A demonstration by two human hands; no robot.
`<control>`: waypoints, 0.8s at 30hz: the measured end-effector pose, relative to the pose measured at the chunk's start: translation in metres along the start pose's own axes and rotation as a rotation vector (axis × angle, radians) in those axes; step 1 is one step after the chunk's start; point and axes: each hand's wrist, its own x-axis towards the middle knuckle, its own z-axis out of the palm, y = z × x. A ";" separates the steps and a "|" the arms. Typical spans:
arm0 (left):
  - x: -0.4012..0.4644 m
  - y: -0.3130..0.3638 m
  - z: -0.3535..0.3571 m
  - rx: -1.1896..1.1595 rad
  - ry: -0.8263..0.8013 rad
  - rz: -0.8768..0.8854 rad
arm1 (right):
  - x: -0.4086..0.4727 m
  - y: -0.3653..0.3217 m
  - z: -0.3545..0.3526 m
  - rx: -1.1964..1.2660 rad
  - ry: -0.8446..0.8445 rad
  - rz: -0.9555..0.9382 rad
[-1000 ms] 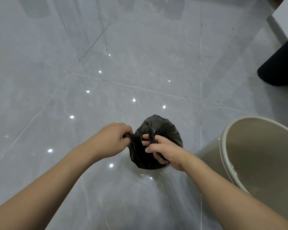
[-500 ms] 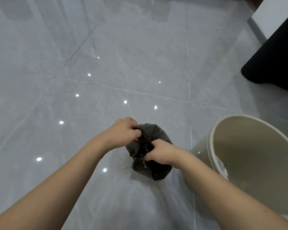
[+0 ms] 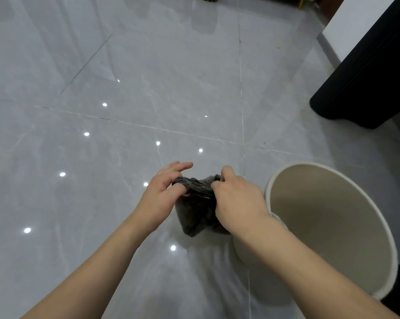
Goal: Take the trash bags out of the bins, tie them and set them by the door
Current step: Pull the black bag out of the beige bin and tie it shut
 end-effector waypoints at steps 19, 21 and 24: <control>0.000 0.018 0.014 -0.068 -0.093 -0.417 | -0.015 0.022 0.006 0.130 0.226 -0.192; -0.006 0.020 0.008 -0.149 -0.138 -0.353 | -0.017 0.024 0.003 0.133 0.214 -0.212; -0.018 0.025 0.010 -0.253 -0.207 -0.311 | -0.017 0.024 0.000 0.162 0.177 -0.196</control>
